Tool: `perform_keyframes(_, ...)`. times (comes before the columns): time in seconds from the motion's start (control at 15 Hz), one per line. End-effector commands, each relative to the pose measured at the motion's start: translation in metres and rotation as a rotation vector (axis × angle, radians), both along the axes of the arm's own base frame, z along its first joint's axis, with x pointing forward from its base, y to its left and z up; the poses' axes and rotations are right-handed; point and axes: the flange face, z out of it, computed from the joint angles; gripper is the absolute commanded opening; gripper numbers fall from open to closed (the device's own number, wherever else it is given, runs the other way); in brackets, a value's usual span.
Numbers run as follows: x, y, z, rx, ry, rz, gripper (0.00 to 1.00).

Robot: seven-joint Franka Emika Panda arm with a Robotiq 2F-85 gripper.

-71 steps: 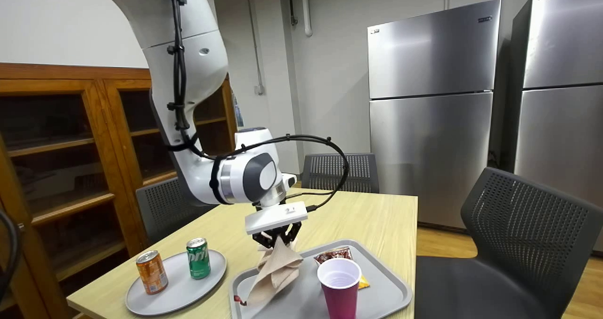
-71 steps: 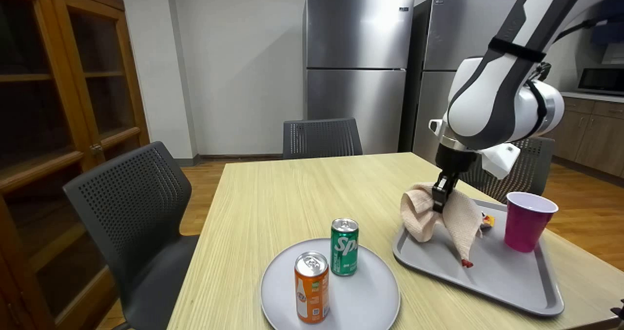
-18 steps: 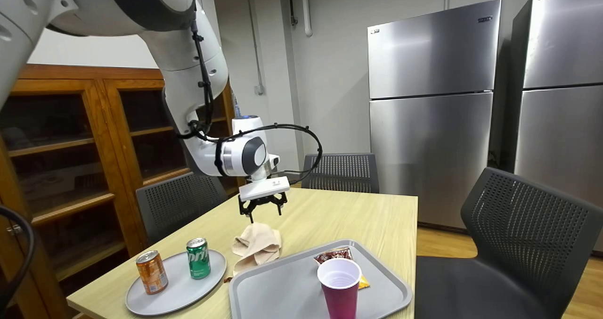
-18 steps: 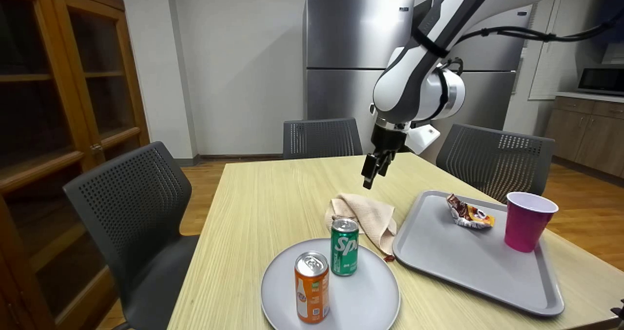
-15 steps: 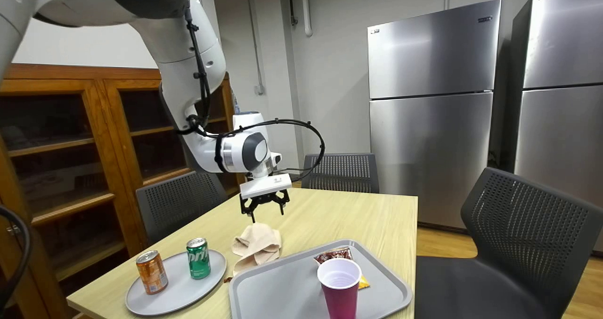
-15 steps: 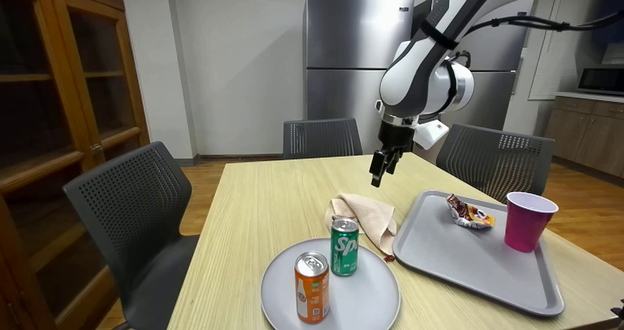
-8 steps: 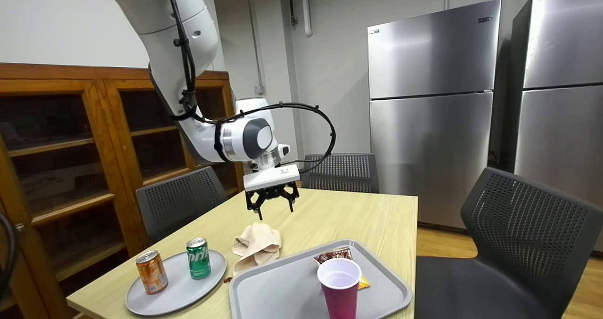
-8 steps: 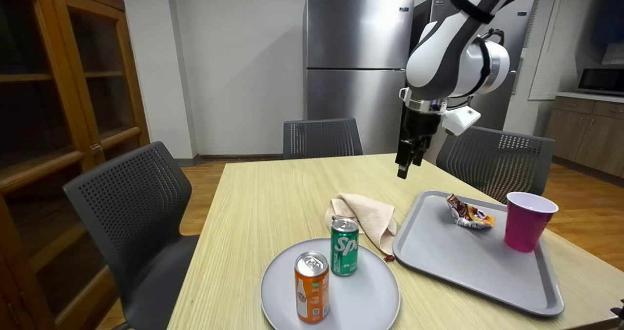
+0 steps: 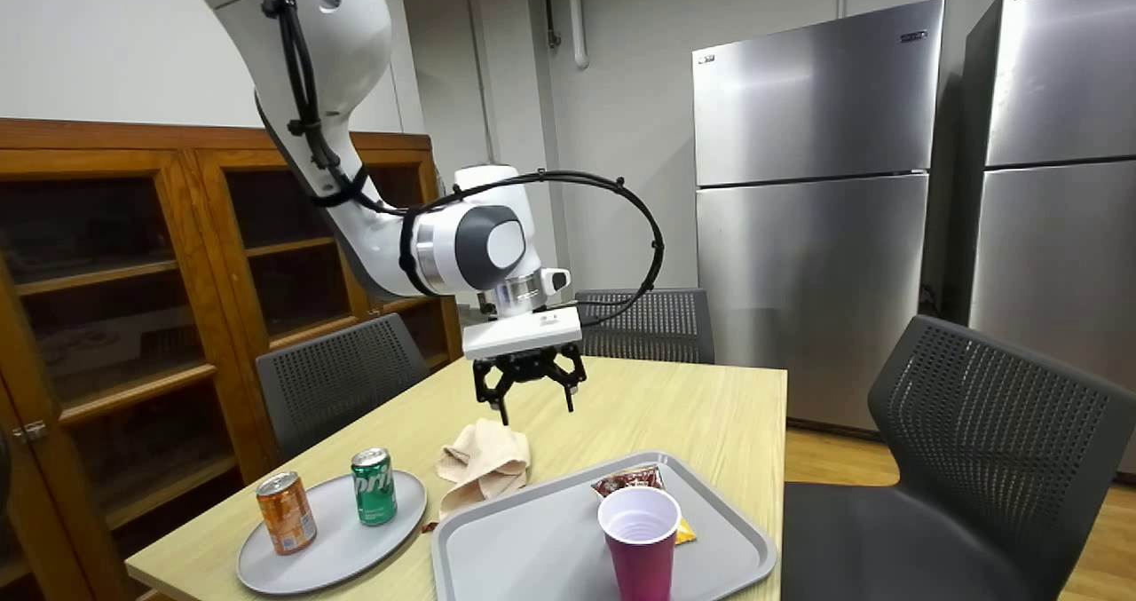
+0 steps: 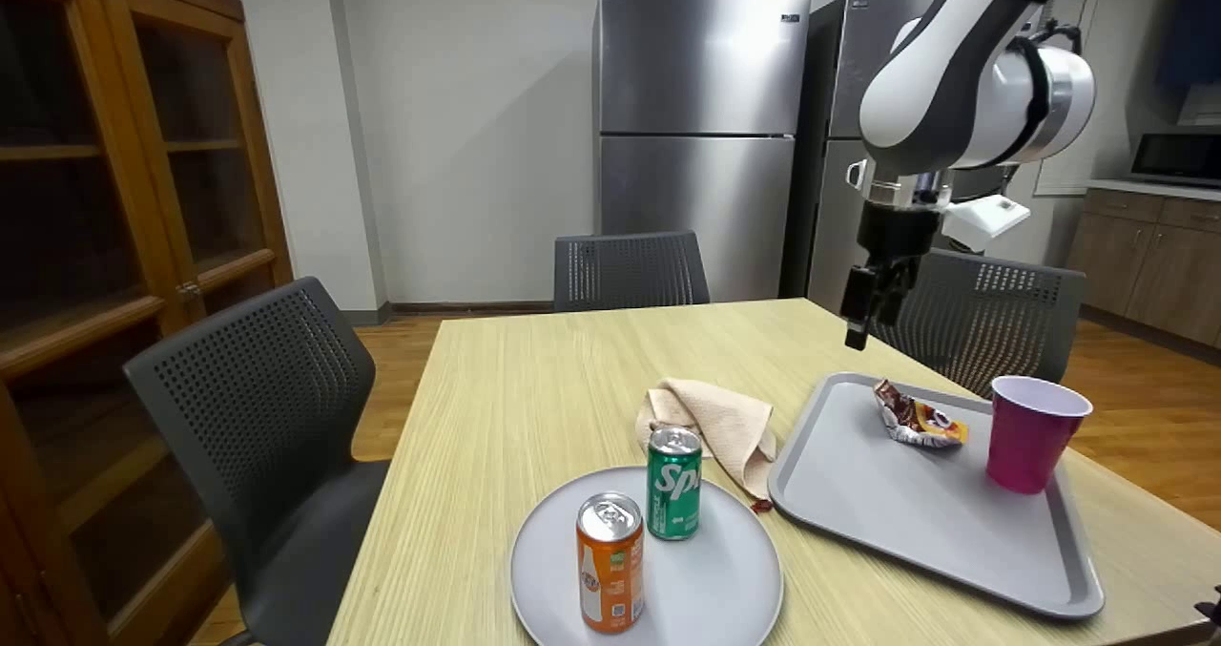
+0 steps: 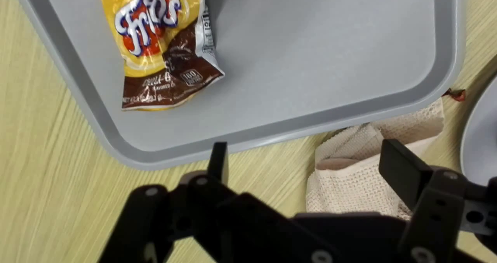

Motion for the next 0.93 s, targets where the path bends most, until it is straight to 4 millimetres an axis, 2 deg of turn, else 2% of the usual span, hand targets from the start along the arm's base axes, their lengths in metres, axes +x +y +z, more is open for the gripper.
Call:
perform_keyframes(0.0, -0.031, -0.018, 0.021, 0.000, 0.035, -0.043, 1.00)
perform_keyframes(0.4, -0.066, -0.048, 0.029, -0.005, 0.068, -0.096, 1.00)
perform_keyframes(0.73, -0.090, -0.073, 0.020, -0.017, 0.093, -0.110, 1.00)
perform_keyframes(0.8, -0.093, -0.079, 0.019, -0.019, 0.095, -0.116, 1.00)
perform_keyframes(0.87, -0.081, -0.071, 0.013, -0.013, 0.089, -0.136, 1.00)
